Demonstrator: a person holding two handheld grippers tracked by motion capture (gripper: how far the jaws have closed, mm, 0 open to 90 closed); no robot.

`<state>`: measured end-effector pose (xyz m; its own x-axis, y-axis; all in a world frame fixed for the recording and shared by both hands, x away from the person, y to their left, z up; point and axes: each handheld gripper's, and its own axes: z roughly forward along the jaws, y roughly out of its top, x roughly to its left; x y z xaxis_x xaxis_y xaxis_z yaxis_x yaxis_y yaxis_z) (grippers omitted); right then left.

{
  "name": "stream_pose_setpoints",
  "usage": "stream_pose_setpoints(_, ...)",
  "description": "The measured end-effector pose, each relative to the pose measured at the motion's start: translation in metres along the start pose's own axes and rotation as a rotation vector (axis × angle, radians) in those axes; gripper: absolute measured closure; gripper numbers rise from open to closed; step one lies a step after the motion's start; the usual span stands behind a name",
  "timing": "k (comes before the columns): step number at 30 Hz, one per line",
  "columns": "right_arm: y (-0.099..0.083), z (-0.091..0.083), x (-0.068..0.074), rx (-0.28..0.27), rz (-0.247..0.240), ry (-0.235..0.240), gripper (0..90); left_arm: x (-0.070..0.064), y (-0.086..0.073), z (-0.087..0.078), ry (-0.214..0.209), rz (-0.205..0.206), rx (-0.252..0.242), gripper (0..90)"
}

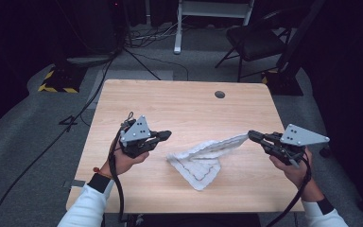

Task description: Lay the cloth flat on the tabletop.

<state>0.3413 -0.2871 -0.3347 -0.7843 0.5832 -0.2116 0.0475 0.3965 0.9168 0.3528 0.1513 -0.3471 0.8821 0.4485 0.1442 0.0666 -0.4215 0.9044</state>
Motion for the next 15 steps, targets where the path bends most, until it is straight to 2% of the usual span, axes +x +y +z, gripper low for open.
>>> stream_pose_setpoints(3, 0.004, -0.005, 0.003, -0.014, 0.002, 0.004, 87.7, -0.005, 0.004, -0.008, -0.021, 0.013, -0.014, 90.0)
stream_pose_setpoints(5, 0.005, -0.006, 0.007, -0.006, 0.003, -0.002, 87.7, -0.010, -0.002, -0.003, -0.045, 0.013, 0.009, 89.8)
stream_pose_setpoints(6, 0.004, -0.003, 0.009, 0.011, 0.000, -0.010, 87.8, -0.012, -0.005, 0.001, -0.061, 0.005, 0.020, 83.8)
stream_pose_setpoints(10, -0.002, 0.005, 0.008, 0.046, 0.016, -0.018, 87.8, -0.025, -0.032, 0.035, -0.113, -0.025, 0.122, 74.6)
stream_pose_setpoints(13, -0.009, 0.012, 0.005, 0.081, 0.015, -0.038, 87.8, -0.040, -0.051, 0.063, -0.157, -0.016, 0.204, 62.6)
stream_pose_setpoints(15, -0.015, 0.017, 0.002, 0.101, 0.027, -0.045, 87.8, -0.051, -0.057, 0.080, -0.192, 0.013, 0.265, 59.2)
